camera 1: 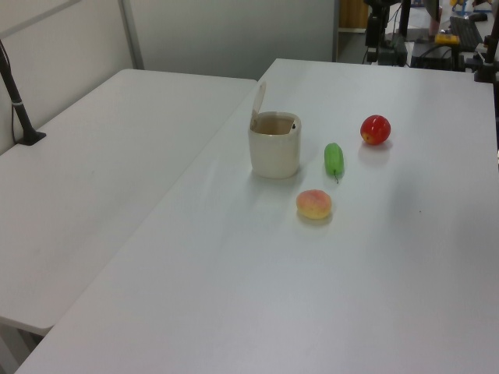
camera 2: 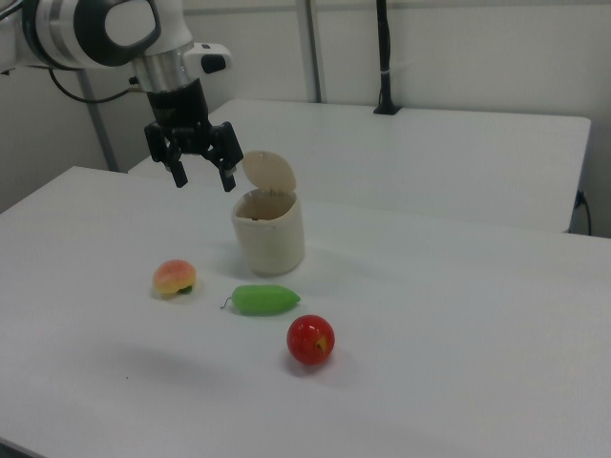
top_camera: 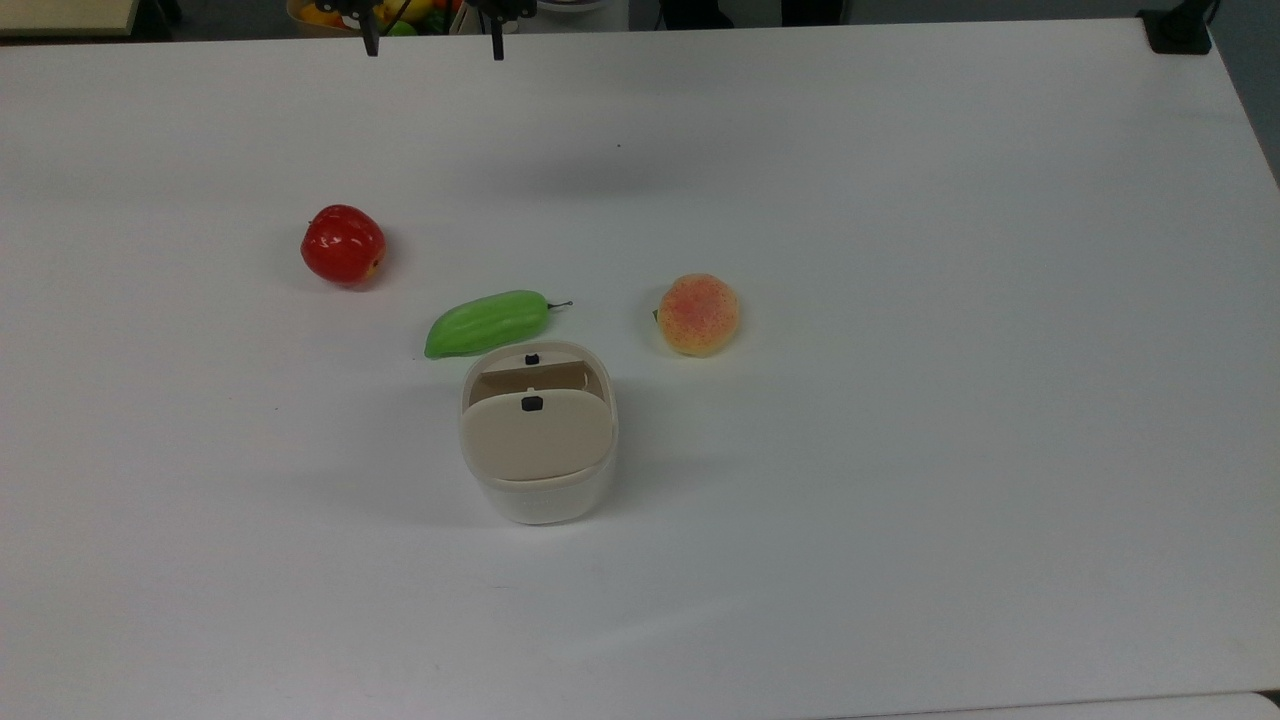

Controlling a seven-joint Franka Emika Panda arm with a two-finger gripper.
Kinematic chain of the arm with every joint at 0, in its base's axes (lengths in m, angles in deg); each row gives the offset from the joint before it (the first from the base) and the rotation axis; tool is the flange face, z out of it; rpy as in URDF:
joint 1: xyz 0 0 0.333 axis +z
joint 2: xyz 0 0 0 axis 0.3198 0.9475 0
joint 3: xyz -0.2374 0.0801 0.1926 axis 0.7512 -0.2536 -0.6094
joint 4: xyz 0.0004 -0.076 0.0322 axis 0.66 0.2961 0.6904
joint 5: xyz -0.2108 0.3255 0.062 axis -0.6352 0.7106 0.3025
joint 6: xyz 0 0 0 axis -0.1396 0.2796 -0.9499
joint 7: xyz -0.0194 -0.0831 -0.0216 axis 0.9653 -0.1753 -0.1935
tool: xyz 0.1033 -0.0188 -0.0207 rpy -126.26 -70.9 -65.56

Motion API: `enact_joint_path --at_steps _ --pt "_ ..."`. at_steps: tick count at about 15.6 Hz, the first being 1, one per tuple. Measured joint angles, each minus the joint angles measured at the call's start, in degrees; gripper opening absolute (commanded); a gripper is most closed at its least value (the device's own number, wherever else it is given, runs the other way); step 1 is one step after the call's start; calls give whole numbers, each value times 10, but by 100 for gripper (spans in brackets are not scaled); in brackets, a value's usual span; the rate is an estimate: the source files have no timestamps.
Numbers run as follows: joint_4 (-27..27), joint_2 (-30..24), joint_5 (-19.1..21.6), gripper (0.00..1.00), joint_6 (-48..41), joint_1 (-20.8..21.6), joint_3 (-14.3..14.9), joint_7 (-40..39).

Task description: Close garbage bin

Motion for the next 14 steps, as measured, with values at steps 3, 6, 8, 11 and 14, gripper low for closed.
enact_joint_path --at_steps 3,6,8,11,14 --pt "0 0 0 100 0 -2 0 0" --pt "0 0 0 100 0 -5 0 0" --pt "0 0 0 100 0 -5 0 0" --pt "0 0 0 79 0 -5 0 0" --pt "0 0 0 16 0 -5 0 0"
